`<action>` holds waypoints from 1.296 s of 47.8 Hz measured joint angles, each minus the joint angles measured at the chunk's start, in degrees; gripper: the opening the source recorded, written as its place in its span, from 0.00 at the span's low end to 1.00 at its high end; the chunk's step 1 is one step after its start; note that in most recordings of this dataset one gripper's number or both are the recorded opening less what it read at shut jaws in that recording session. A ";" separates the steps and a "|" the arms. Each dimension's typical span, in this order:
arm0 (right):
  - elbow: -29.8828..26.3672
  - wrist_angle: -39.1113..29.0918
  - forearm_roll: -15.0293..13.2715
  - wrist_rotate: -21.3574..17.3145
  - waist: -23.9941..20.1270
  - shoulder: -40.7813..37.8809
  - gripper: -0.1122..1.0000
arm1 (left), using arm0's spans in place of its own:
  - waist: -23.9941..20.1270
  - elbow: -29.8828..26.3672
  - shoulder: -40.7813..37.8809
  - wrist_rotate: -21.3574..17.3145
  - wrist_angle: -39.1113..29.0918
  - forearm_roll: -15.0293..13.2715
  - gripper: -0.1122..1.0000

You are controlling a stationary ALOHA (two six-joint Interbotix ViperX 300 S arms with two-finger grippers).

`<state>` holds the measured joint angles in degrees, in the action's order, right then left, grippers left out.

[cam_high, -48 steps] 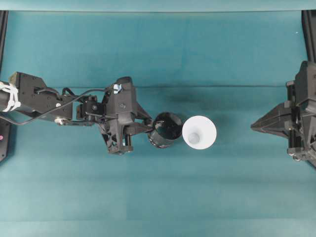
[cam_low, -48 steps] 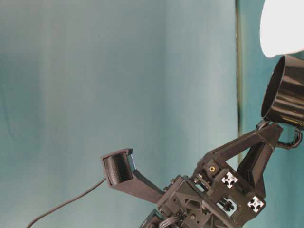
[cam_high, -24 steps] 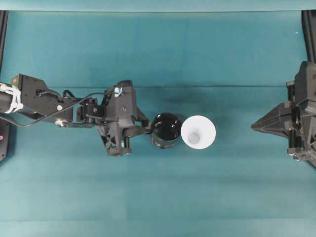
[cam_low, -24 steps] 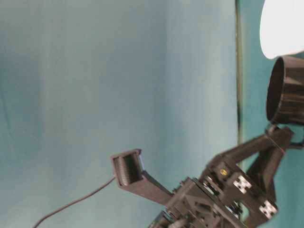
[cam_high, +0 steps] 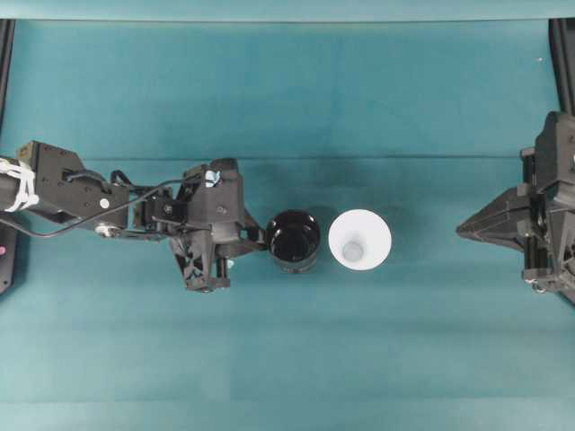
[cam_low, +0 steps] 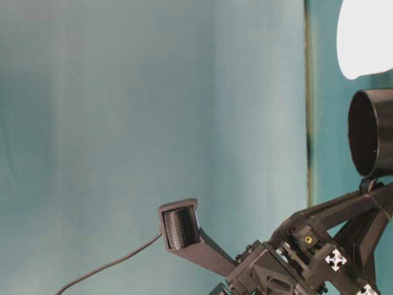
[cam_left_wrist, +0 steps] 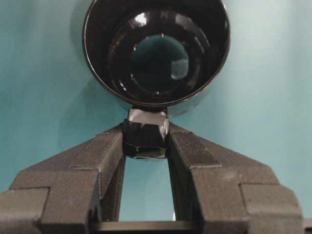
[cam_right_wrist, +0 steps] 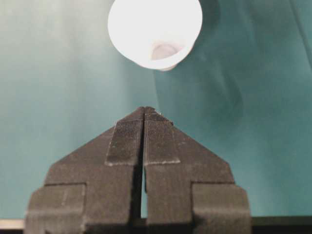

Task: Put a paper cup into the cup holder on your left arm.
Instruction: 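Open the left gripper and back it off the mug handle, then move the right gripper over the white paper cup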

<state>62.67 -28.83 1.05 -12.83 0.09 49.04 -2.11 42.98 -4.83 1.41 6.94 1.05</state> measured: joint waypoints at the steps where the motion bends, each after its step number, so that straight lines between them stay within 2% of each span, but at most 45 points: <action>1: 0.09 -0.09 0.00 -0.18 0.00 -0.09 0.09 | 0.00 -0.09 0.00 0.00 0.00 0.09 0.39; 4: 0.00 -0.35 0.00 -0.79 0.00 -0.35 0.09 | 0.00 -0.18 0.00 0.09 -0.09 0.09 0.39; 6: 0.09 -0.70 0.00 -1.05 0.00 -0.70 0.09 | -0.09 -0.18 0.00 0.09 -0.18 0.00 0.42; 13: 0.09 -1.23 0.00 -1.32 0.09 -0.97 0.09 | -0.09 -0.18 0.09 0.18 -0.26 0.09 0.78; 17: 0.09 -1.23 0.00 -1.32 0.00 -0.97 0.09 | -0.09 -0.18 0.35 0.26 -0.26 0.09 0.88; 35: -0.18 -1.23 -0.26 -1.32 0.18 -2.29 0.12 | -0.09 0.00 2.55 0.26 -0.97 0.09 0.87; 43: -2.37 -2.46 -0.26 -1.32 0.79 -5.80 0.19 | 0.18 0.26 5.45 0.35 -7.21 0.00 0.87; 49: -5.54 -4.92 -0.35 -1.41 2.46 -10.81 0.34 | 0.44 0.62 8.44 0.35 -12.13 0.09 0.87; 60: -12.39 -6.86 -0.44 -1.41 4.48 -18.37 0.87 | 0.70 2.46 13.62 0.35 -13.54 0.09 0.87; 62: -13.45 -6.94 -0.44 -1.32 4.57 -19.69 0.92 | 0.70 2.81 14.15 0.44 -13.54 0.09 0.87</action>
<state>49.22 -35.77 0.62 -14.15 4.66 29.36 -1.41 45.79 9.32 1.85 -6.59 1.14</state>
